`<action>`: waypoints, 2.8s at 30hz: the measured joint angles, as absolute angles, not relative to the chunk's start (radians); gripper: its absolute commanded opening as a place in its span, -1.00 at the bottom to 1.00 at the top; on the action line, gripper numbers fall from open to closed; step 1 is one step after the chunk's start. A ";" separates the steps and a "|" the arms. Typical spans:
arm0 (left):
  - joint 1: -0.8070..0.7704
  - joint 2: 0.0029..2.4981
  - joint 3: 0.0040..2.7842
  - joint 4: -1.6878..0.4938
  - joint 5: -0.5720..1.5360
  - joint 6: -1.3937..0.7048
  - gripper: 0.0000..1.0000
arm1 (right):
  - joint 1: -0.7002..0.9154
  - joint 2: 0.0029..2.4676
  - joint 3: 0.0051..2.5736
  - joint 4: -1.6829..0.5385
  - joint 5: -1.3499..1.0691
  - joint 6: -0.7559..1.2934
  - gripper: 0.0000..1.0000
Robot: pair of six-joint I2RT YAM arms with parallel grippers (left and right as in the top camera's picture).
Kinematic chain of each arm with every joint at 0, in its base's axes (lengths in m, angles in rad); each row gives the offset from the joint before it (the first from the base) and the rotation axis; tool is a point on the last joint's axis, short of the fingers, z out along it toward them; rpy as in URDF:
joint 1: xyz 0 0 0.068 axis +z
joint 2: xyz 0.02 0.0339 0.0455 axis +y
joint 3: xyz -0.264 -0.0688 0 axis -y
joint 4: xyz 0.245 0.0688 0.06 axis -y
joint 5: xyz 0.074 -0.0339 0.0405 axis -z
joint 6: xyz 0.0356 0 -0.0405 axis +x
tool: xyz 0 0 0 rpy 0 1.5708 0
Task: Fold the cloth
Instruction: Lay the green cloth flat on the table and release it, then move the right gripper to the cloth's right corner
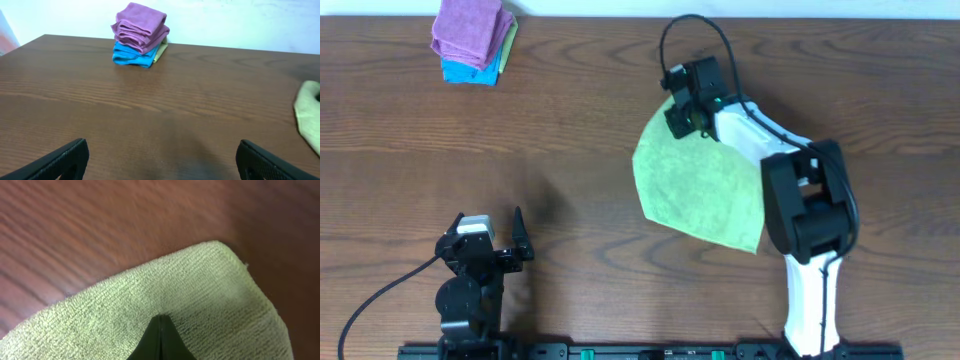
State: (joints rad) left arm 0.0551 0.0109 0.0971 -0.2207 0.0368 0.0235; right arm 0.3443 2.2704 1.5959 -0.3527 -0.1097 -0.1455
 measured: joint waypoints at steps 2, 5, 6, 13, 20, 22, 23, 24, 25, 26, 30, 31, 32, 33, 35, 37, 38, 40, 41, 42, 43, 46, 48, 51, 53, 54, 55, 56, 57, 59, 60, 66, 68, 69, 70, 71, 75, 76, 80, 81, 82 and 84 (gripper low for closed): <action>0.055 0.011 0.097 -0.221 0.037 0.023 0.91 | 0.349 2.302 1.659 -0.394 -0.126 -0.162 -0.98; 0.055 0.011 0.097 -0.221 0.037 0.023 0.91 | 0.359 2.322 1.703 -0.431 -0.133 -0.194 -0.97; 0.055 0.011 0.097 -0.221 0.037 0.023 0.91 | 0.363 2.324 1.711 -0.443 -0.133 -0.200 -0.97; 0.055 0.011 0.097 -0.221 0.037 0.024 0.91 | 0.389 2.351 1.824 -0.629 -0.146 -0.228 -0.27; 0.055 0.011 0.097 -0.221 0.037 0.024 0.91 | 0.375 2.297 1.956 -0.872 -0.144 -0.275 0.12; 0.055 0.011 0.097 -0.221 0.037 0.023 0.91 | 0.364 2.251 1.959 -0.949 -0.141 -0.281 0.07; 0.055 0.011 0.097 -0.221 0.037 0.023 0.91 | 0.352 2.209 1.963 -1.001 -0.144 -0.285 0.03; 0.055 0.011 0.097 -0.221 0.037 0.024 0.91 | 0.342 2.186 1.964 -1.027 -0.150 -0.289 0.01; 0.055 0.011 0.097 -0.221 0.037 0.023 0.91 | 0.326 2.158 1.968 -1.058 -0.161 -0.292 0.01; 0.055 0.011 0.097 -0.221 0.037 0.023 0.91 | 0.305 2.129 1.973 -1.095 -0.181 -0.294 0.00; 0.055 0.011 0.097 -0.221 0.037 0.023 0.91 | 0.172 2.069 1.990 -1.238 -0.292 -0.301 0.10; 0.055 0.011 0.097 -0.221 0.037 0.024 0.91 | 0.137 2.068 1.990 -1.274 -0.326 -0.307 0.15; 0.055 0.011 0.097 -0.221 0.037 0.023 0.91 | 0.102 2.069 1.990 -1.315 -0.359 -0.319 0.21; 0.055 0.011 0.097 -0.221 0.037 0.023 0.91 | 0.064 2.072 1.988 -1.353 -0.393 -0.337 0.27; 0.055 0.011 0.097 -0.221 0.037 0.023 0.91 | 0.008 2.076 1.986 -1.408 -0.443 -0.371 0.36; 0.055 0.011 0.097 -0.221 0.037 0.024 0.91 | -0.019 2.076 1.986 -1.425 -0.484 -0.393 0.40; 0.055 0.011 0.097 -0.221 0.037 0.024 0.91 | -0.026 2.076 1.986 -1.428 -0.498 -0.403 0.40; 0.055 0.011 0.097 -0.221 0.037 0.024 0.91 | -0.036 2.076 1.986 -1.429 -0.520 -0.421 0.42; 0.055 0.011 0.097 -0.221 0.037 0.024 0.91 | -0.037 2.075 1.984 -1.428 -0.526 -0.429 0.43; 0.055 0.011 0.097 -0.221 0.037 0.023 0.91 | -0.041 2.072 1.978 -1.428 -0.533 -0.435 0.43; 0.055 0.011 0.097 -0.221 0.037 0.023 0.91 | -0.044 2.064 1.959 -1.415 -0.540 -0.442 0.44; 0.055 0.011 0.097 -0.221 0.037 0.024 0.91 | -0.065 2.009 1.827 -1.328 -0.556 -0.458 0.48; 0.055 0.011 0.097 -0.220 0.037 0.023 0.91 | -0.099 1.958 1.707 -1.253 -0.572 -0.461 0.47; 0.055 0.011 0.097 -0.221 0.037 0.024 0.91 | -0.175 1.893 1.561 -1.177 -0.586 -0.449 0.45; 0.055 0.011 0.097 -0.220 0.037 0.024 0.91 | -0.203 1.864 1.499 -1.162 -0.580 -0.442 0.41; 0.055 0.011 0.097 -0.221 0.037 0.024 0.91 | -0.204 1.853 1.475 -1.164 -0.571 -0.434 0.41; 0.055 0.011 0.097 -0.221 0.037 0.024 0.91 | -0.192 1.840 1.442 -1.163 -0.555 -0.424 0.41; 0.055 0.011 0.097 -0.221 0.037 0.023 0.91 | -0.178 1.834 1.418 -1.163 -0.545 -0.413 0.41; 0.055 0.011 0.097 -0.221 0.037 0.023 0.91 | -0.158 1.829 1.394 -1.155 -0.529 -0.400 0.43; 0.055 0.011 0.097 -0.221 0.037 0.023 0.91 | -0.122 1.827 1.354 -1.127 -0.503 -0.372 0.49; 0.055 0.011 0.097 -0.221 0.037 0.023 0.91 | -0.105 1.827 1.335 -1.109 -0.491 -0.358 0.49; 0.055 0.011 0.097 -0.221 0.037 0.024 0.91 | -0.087 1.827 1.293 -1.030 -0.445 -0.292 0.68; 0.055 0.011 0.097 -0.221 0.037 0.023 0.91 | -0.091 1.827 1.269 -0.998 -0.439 -0.277 0.68; 0.055 0.011 0.097 -0.221 0.037 0.023 0.91 | -0.094 1.827 1.250 -0.982 -0.438 -0.269 0.69; 0.055 0.011 0.097 -0.221 0.037 0.023 0.91 | -0.096 1.827 1.235 -0.970 -0.440 -0.264 0.69; 0.055 0.011 0.097 -0.221 0.037 0.024 0.91 | -0.100 1.827 1.218 -0.955 -0.443 -0.260 0.69; 0.055 0.011 0.097 -0.221 0.037 0.023 0.91 | -0.108 1.827 1.165 -0.916 -0.455 -0.248 0.69; 0.055 0.011 0.097 -0.221 0.037 0.023 0.91 | -0.108 1.827 1.155 -0.906 -0.456 -0.244 0.70; 0.055 0.011 0.097 -0.221 0.037 0.024 0.91 | -0.108 1.827 1.130 -0.860 -0.458 -0.233 0.70; 0.055 0.011 0.097 -0.221 0.037 0.023 0.91 | -0.108 1.827 1.128 -0.843 -0.459 -0.228 0.70; 0.055 0.011 0.097 -0.220 0.037 0.024 0.91 | -0.108 1.827 1.127 -0.830 -0.460 -0.224 0.71; 0.055 0.011 0.097 -0.221 0.037 0.023 0.91 | -0.108 1.827 1.126 -0.798 -0.461 -0.213 0.70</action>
State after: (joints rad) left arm 0.0551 0.0109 0.0971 -0.2207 0.0368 0.0235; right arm -0.1081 1.8275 1.1259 -0.7979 -0.4610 -0.2134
